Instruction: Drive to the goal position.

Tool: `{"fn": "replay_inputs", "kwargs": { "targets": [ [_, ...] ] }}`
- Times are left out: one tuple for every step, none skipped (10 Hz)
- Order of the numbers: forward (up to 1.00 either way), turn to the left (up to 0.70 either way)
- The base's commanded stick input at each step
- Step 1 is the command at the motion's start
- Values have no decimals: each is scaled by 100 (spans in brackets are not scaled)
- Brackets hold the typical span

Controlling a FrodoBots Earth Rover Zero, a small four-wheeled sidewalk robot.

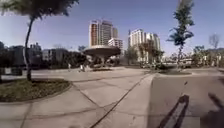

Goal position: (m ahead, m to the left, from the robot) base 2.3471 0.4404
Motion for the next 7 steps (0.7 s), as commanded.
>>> {"fn": "replay_inputs", "kwargs": {
  "targets": [
    [62, 23],
    [62, 12],
    [62, 3],
    [62, 5],
    [62, 13],
    [62, 24],
    [62, 23]
  ]
}}
